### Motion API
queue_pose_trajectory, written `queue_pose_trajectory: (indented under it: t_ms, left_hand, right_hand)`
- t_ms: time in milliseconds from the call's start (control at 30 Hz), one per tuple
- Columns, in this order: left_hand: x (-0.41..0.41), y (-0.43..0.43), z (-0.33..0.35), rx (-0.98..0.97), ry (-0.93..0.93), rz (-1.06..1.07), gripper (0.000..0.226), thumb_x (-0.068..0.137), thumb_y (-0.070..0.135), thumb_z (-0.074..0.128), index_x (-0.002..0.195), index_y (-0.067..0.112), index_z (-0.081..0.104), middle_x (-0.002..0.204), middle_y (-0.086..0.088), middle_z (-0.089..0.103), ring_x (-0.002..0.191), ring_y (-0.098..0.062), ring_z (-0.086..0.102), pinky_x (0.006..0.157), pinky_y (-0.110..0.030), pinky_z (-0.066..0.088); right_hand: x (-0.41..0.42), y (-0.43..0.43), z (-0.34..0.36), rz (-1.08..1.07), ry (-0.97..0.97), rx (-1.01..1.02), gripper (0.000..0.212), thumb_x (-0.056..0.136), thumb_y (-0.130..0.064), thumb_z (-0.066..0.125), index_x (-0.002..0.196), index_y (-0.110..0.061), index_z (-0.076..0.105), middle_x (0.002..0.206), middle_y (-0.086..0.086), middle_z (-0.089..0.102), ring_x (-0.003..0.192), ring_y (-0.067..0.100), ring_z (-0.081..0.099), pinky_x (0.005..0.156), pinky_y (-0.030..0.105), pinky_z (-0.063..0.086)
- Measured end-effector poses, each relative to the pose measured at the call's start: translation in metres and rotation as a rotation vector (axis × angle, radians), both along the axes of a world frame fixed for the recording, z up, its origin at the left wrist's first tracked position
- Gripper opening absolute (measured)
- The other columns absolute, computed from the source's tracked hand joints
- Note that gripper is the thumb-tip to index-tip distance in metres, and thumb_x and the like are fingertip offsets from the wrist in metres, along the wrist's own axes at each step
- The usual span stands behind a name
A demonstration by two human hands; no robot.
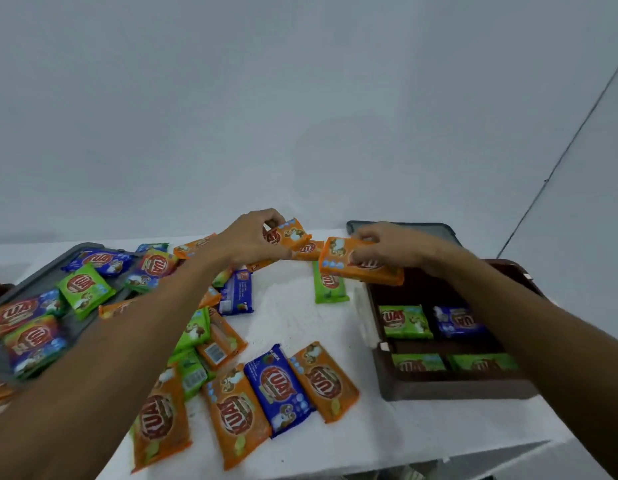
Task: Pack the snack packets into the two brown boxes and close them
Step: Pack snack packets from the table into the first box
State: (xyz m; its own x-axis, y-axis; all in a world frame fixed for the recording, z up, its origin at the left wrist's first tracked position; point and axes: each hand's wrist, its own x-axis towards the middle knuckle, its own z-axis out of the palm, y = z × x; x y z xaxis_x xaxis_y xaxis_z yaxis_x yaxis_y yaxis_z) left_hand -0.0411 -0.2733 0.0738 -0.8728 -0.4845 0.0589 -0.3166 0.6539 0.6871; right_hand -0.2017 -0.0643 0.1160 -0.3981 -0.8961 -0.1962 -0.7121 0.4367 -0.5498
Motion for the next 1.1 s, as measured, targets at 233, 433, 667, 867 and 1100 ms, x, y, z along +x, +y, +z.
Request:
queue_pose_trajectory:
  t_ms: [233,433,667,867,1100]
  left_hand:
    - [-0.055,0.081,0.022,-0.240,-0.049,-0.159,0.059,0.072,0.037,0.083,0.124,0.023,0.059,0.115,0.005,0.060,0.094,-0.010,0.058,0.075,-0.023,0.048]
    - [-0.099,0.146,0.023,-0.386,-0.168,-0.279,0.070,0.067,0.047,0.082,0.129,0.028,0.055,0.115,0.005,0.061,0.100,-0.015,0.059,0.084,-0.037,0.052]
    - [-0.141,0.202,-0.013,-0.796,-0.486,-0.419,0.063,0.071,0.047,0.077,0.125,0.022,0.056,0.118,-0.003,0.058,0.106,-0.026,0.057,0.073,-0.038,0.046]
    - [-0.155,0.208,-0.050,-0.962,-0.574,-0.412,0.051,0.080,0.042,0.072,0.122,0.017,0.058,0.122,-0.006,0.058,0.106,-0.029,0.060,0.075,-0.040,0.046]
    - [-0.156,0.208,-0.058,-0.973,-0.684,-0.329,0.083,0.071,0.053,0.078,0.138,0.017,0.043,0.123,-0.007,0.059,0.108,-0.030,0.061,0.078,-0.040,0.047]
  right_hand:
    - [-0.064,0.094,-0.003,-0.023,0.200,0.197,0.062,0.066,-0.046,0.085,0.112,-0.027,0.047,0.100,-0.009,0.058,0.085,0.010,0.058,0.069,0.024,0.045]
    - [-0.108,0.136,-0.046,0.148,0.615,0.317,0.058,0.067,-0.059,0.072,0.117,-0.037,0.051,0.112,-0.008,0.060,0.097,0.015,0.058,0.078,0.034,0.048]
    - [-0.125,0.147,-0.086,0.292,0.959,0.330,0.048,0.083,-0.049,0.064,0.122,-0.021,0.058,0.121,0.004,0.055,0.108,0.025,0.057,0.079,0.037,0.044]
    - [-0.129,0.143,-0.095,0.287,0.845,0.362,0.057,0.082,-0.045,0.069,0.130,-0.022,0.050,0.124,0.008,0.056,0.107,0.027,0.058,0.079,0.036,0.044]
    - [-0.134,0.143,-0.104,0.201,0.747,0.417,0.070,0.075,-0.055,0.073,0.131,-0.021,0.048,0.126,0.006,0.055,0.110,0.026,0.056,0.089,0.040,0.044]
